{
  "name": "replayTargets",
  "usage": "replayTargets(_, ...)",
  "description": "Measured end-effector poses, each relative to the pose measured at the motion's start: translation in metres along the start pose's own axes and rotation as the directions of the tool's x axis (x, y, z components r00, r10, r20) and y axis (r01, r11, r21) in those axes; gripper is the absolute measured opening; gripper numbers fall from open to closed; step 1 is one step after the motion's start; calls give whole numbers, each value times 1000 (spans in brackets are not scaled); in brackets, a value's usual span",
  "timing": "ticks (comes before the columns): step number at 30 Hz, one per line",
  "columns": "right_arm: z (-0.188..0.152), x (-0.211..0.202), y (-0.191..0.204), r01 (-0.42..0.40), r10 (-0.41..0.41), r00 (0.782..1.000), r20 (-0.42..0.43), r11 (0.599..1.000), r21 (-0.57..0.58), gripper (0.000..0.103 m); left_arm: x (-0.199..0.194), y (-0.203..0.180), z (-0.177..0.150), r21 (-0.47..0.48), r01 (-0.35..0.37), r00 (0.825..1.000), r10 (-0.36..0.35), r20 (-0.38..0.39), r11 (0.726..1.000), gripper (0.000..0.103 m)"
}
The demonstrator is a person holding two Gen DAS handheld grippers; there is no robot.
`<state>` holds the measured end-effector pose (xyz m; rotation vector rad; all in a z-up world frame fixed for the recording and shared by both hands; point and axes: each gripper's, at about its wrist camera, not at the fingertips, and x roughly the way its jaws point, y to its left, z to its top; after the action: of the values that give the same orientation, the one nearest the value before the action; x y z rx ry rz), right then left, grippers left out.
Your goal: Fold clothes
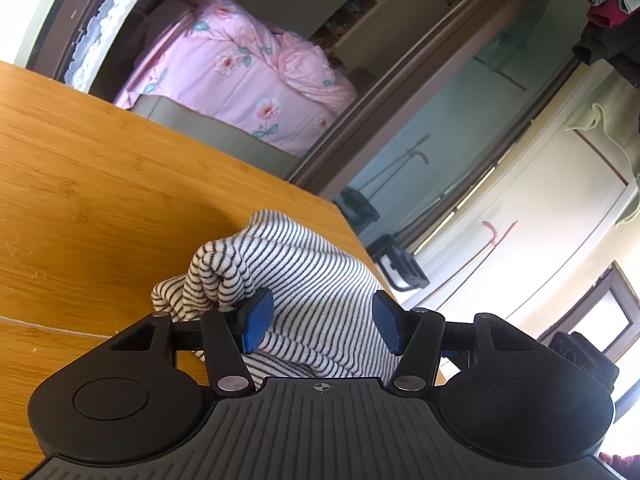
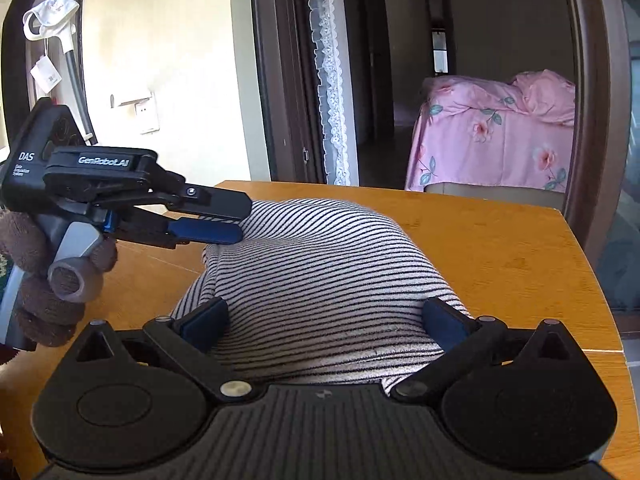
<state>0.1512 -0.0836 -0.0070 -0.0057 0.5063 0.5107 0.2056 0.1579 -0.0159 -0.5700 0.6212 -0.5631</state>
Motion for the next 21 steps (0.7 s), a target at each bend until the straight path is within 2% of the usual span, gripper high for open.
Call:
replayTargets(5, -5, -1, 13, -89, 89, 996, 12, 996, 16, 103, -7, 1, 13, 23, -102, 994, 101, 48, 994, 61)
replayTargets(6, -6, -1, 16, -85, 85, 996, 9, 996, 4, 103, -11, -2, 15, 30, -117, 992, 115, 61, 993, 62)
replayTargets(8, -6, 0, 19, -74, 74, 997, 4, 997, -13, 103, -21, -11, 18, 53, -141, 987, 135, 90, 989, 67)
replayTargets(10, -5, -2, 18, -68, 68, 998, 2, 998, 0, 103, -33, -27, 20, 94, -163, 979, 149, 140, 982, 79)
replayTargets(12, -3, 0, 15, -66, 66, 998, -4, 998, 15, 103, -46, -46, 22, 145, -165, 970, 134, 202, 976, 85)
replayTargets(14, -3, -1, 15, -64, 64, 998, -6, 998, 15, 103, -52, -59, 25, 167, -126, 970, 86, 229, 978, 87)
replayTargets(16, -4, 0, 15, -61, 62, 998, -7, 998, 21, 103, -47, -65, 28, 172, -77, 977, 40, 208, 982, 96)
replayTargets(18, -4, 0, 14, -58, 59, 998, -7, 998, 33, 103, -30, -62, 27, 160, -63, 988, 39, 147, 985, 96)
replayTargets(21, -5, -2, 11, -73, 73, 997, -2, 995, 61, 103, -4, -35, 21, 59, -116, 991, 112, 78, 991, 93)
